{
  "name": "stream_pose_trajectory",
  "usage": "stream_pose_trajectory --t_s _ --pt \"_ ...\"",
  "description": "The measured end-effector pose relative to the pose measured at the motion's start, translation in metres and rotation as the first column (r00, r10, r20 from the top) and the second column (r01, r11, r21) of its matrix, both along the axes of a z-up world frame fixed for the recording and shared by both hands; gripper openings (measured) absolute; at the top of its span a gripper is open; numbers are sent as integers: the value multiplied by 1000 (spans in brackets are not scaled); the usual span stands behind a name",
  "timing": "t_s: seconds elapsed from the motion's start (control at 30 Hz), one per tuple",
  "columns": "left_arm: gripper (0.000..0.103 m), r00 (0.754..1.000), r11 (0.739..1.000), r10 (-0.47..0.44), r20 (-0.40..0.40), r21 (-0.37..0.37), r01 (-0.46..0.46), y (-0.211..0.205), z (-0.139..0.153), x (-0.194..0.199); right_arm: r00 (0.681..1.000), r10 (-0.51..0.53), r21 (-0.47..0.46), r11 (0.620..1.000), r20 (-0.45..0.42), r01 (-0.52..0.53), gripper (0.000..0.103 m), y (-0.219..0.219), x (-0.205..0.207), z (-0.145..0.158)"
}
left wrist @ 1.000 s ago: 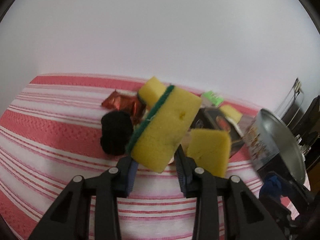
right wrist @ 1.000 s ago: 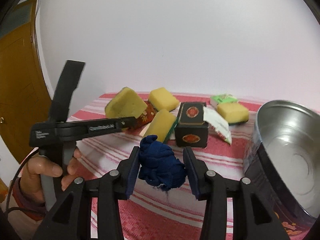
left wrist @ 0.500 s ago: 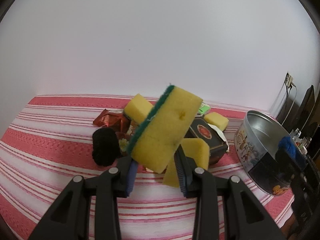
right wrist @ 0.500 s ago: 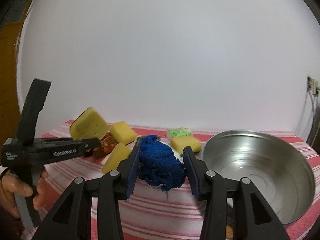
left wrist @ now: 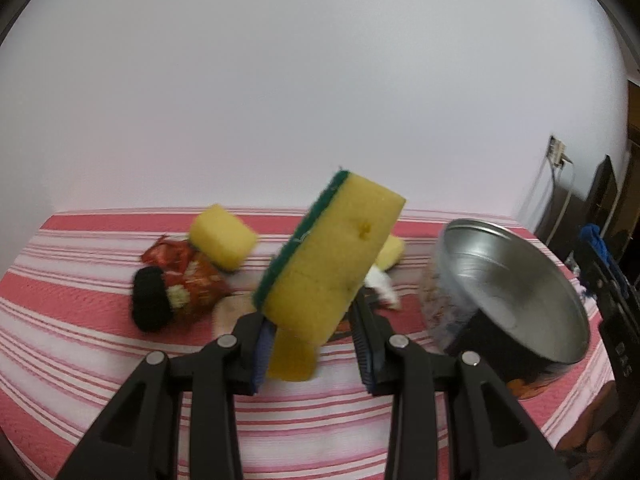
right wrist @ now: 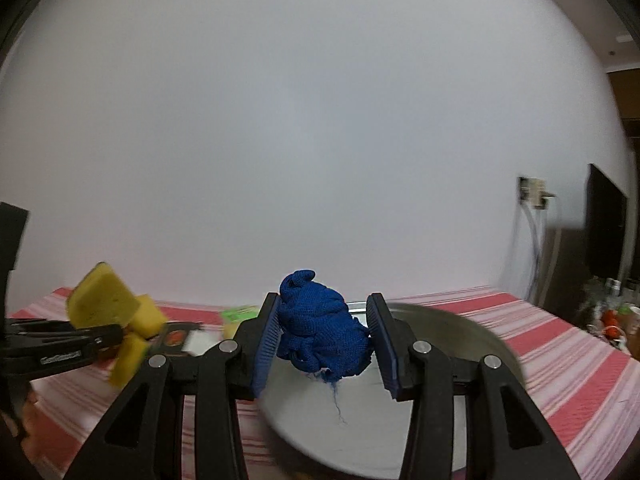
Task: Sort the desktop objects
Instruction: 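Carry both items over silver tin and open both tools to drop them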
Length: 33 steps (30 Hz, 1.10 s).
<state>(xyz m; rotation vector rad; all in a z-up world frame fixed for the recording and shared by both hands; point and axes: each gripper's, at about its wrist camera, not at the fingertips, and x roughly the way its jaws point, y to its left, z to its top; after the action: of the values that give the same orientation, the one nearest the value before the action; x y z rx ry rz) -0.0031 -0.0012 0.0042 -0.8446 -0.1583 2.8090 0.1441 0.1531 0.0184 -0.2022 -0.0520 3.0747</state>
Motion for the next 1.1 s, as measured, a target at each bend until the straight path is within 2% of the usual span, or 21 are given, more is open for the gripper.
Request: stream_pose_trajectory --t_s 0.27,0.43,0.5,0.73,0.97,1.1 --pt "34 997 997 -75 -4 -4 75 61 0 -5 990 -138 -45 989 -19 137 47 56 -10 4" --pt "34 994 993 -111 -9 -38 111 104 -5 -8 979 -202 -18 979 -28 201 47 80 -21 2" --pt "34 992 991 -125 2 -42 125 119 -4 -9 989 -143 -10 990 -24 142 47 88 -25 1" --pt "34 988 986 -151 35 -70 153 163 -4 -17 990 -129 26 992 66 127 47 93 -38 -10" --pt "34 985 984 -145 92 -89 153 191 -10 -33 978 -95 -29 994 184 102 47 105 -51 -23" --pt "34 983 981 -128 132 -125 145 200 -16 -42 973 -77 -39 995 216 87 47 107 -53 -26"
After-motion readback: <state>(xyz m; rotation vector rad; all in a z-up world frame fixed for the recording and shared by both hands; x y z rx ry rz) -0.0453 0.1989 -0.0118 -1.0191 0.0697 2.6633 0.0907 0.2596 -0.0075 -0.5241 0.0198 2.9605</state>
